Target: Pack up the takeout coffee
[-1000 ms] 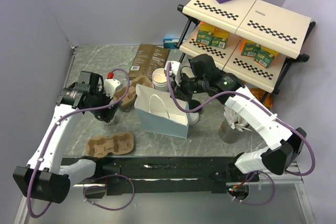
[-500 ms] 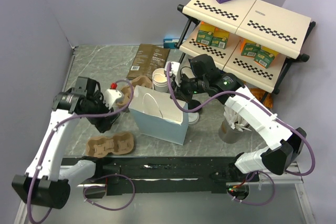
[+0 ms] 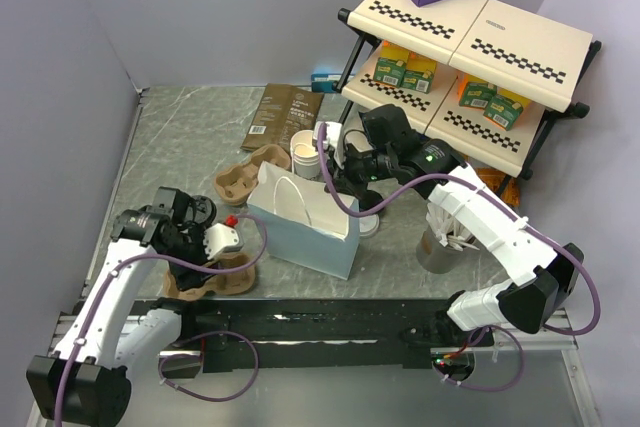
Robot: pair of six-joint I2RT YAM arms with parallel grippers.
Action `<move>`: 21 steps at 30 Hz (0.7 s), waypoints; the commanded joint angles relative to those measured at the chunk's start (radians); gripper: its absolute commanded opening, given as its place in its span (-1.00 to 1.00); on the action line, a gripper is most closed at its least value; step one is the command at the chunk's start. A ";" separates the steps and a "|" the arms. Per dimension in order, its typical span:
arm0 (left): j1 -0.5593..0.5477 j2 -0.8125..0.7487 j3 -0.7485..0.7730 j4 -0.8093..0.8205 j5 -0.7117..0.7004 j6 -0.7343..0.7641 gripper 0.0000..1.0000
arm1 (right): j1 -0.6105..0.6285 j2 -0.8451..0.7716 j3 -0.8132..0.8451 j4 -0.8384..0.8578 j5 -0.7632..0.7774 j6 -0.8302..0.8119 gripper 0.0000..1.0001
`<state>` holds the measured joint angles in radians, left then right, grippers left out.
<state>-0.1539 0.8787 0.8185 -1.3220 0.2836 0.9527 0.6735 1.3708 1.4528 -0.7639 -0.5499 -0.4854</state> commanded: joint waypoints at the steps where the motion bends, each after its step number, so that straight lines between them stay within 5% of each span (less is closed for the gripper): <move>1: 0.001 0.015 -0.041 0.061 0.058 0.139 0.42 | -0.025 -0.033 0.049 -0.021 -0.071 -0.027 -1.00; 21: -0.004 0.132 -0.133 0.221 0.126 0.189 0.10 | -0.058 -0.076 0.009 0.072 -0.005 -0.070 -1.00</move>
<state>-0.1547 0.9920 0.6823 -1.1217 0.3546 1.1145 0.6209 1.3148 1.4517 -0.7425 -0.5602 -0.5694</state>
